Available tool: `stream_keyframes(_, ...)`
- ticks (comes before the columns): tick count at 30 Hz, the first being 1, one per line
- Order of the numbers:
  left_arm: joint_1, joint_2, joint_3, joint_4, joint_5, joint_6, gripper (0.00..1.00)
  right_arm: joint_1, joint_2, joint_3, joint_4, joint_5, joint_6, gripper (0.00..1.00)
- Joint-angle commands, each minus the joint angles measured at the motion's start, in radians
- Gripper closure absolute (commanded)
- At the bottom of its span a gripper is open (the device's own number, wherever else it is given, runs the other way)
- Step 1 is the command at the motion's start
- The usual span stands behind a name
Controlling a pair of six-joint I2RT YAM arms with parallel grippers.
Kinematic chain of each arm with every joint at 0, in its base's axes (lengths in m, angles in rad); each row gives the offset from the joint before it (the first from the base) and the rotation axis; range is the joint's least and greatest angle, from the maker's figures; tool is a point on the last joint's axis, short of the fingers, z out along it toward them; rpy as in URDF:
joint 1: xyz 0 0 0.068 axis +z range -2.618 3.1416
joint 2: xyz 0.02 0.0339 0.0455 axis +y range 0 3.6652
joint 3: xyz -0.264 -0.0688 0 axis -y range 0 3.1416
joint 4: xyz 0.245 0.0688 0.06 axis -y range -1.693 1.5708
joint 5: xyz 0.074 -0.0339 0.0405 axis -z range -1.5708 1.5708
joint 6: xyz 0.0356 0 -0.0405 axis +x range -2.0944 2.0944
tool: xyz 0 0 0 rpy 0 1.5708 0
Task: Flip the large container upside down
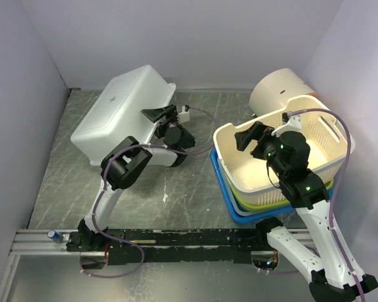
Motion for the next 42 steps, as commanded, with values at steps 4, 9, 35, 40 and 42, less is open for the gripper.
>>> stream_keyframes(4,-0.017,0.024,0.029,0.291,-0.045,0.194,0.16,-0.007,0.005,0.014,0.019,0.006,-0.018,0.0)
stream_keyframes(9,-0.026,0.02,0.051,0.293,-0.08,0.185,0.11,-0.007,0.031,0.031,0.022,0.002,-0.033,0.0)
stream_keyframes(35,-0.06,-0.051,0.123,0.297,-0.152,0.144,0.06,-0.006,0.027,0.06,0.006,-0.009,-0.027,0.0)
stream_keyframes(40,-0.079,-0.088,0.124,0.297,-0.152,0.141,0.06,-0.007,0.026,0.061,0.017,-0.024,-0.018,0.0)
stream_keyframes(42,-0.083,-0.106,0.134,0.297,-0.152,0.131,0.06,-0.007,0.027,0.064,0.021,-0.03,-0.02,0.0)
